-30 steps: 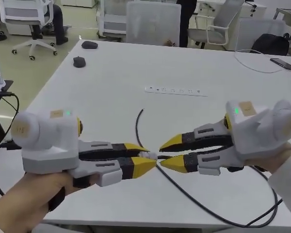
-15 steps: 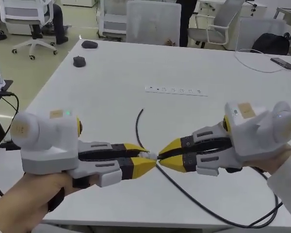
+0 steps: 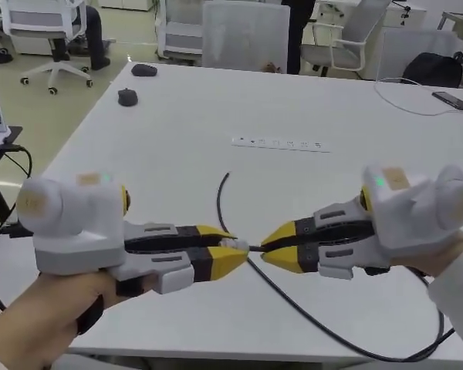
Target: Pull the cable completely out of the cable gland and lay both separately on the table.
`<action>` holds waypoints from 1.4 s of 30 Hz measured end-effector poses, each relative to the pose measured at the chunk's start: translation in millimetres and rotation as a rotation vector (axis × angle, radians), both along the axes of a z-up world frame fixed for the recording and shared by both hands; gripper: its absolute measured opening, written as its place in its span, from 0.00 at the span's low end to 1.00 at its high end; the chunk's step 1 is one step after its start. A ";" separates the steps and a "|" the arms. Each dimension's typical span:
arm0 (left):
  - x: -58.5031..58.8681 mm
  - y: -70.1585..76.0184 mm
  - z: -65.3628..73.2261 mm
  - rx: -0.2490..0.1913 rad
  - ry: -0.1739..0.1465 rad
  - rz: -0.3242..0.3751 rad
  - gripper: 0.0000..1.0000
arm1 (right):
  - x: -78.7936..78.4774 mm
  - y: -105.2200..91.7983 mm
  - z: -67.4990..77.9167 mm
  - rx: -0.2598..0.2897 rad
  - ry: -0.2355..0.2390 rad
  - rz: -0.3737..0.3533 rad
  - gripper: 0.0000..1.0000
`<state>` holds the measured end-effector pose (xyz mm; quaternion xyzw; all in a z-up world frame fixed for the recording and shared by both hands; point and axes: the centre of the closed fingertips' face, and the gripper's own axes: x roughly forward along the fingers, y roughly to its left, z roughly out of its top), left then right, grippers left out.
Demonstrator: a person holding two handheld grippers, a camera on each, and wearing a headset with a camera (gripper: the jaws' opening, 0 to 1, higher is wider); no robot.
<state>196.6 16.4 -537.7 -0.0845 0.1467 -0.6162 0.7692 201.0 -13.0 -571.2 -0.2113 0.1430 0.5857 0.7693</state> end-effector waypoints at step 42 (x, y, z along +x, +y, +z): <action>15.2 8.2 4.8 -0.024 0.000 0.085 0.16 | 54.4 -78.0 -125.9 -0.228 0.186 -0.347 0.05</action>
